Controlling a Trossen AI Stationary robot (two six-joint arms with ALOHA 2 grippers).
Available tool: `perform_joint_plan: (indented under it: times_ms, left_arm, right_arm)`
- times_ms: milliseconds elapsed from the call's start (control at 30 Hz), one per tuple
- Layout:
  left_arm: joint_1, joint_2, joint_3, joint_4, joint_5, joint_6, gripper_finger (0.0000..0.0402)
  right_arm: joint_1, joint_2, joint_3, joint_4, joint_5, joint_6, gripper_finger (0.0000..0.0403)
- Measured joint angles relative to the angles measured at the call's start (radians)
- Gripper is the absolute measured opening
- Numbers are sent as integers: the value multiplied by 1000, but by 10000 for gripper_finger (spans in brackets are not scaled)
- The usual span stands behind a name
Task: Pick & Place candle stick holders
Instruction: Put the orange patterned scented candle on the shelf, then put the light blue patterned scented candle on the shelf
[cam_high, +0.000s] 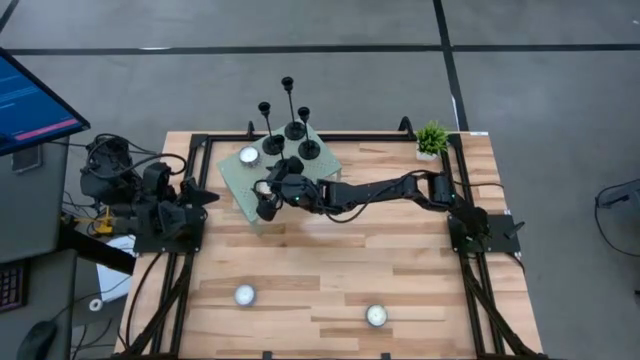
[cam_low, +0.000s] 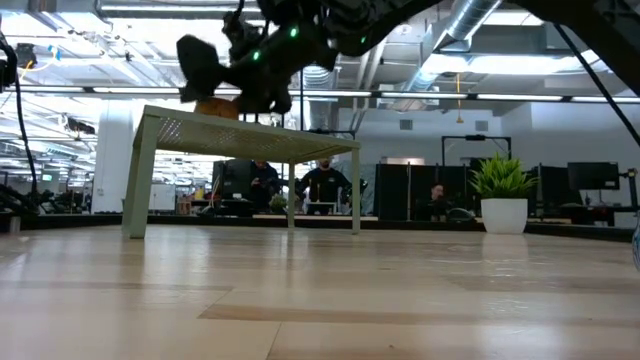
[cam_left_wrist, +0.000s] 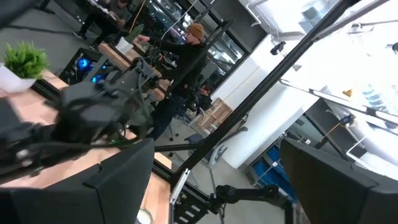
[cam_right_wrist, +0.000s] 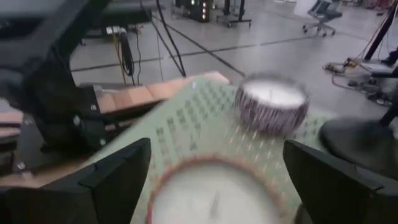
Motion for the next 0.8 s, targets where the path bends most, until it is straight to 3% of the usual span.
perform_joint_plan:
  times_ms: [267,433,600,700,800]
  left_arm:
    - [0,3,0,-89,7,14,349]
    - [0,56,0,-365,61,-202,349]
    - [0,167,-26,-616,236,-470,349]
    - [0,243,-77,-631,370,-532,349]
    - [-1,319,-138,-629,471,-591,349]
  right_arm:
    - [35,-122,-2,-131,-15,-1,353]
    - [101,-290,0,-326,-38,-1,353]
    - [211,-476,0,-603,-27,29,353]
    - [289,-575,0,-751,5,93,352]
    - [380,-657,0,-871,105,161,349]
